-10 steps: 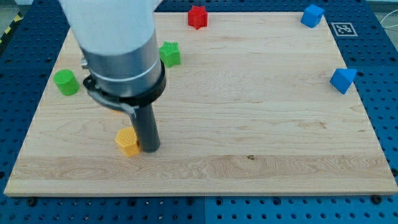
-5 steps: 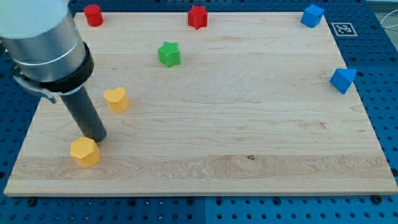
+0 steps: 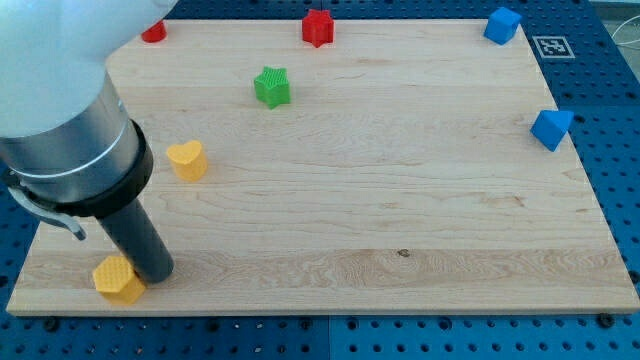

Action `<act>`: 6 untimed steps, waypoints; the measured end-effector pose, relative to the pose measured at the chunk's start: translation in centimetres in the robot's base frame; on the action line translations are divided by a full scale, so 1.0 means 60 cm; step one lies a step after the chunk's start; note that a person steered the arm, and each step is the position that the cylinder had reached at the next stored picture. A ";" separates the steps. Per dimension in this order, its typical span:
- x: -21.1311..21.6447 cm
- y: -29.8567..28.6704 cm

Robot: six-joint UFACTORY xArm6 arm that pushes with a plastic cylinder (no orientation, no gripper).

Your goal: Push the yellow hexagon to the bottom left of the board

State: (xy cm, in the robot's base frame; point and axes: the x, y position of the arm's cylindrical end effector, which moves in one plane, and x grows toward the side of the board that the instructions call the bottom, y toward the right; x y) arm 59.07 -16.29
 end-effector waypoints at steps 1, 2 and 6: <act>0.000 0.025; 0.034 0.037; 0.044 -0.033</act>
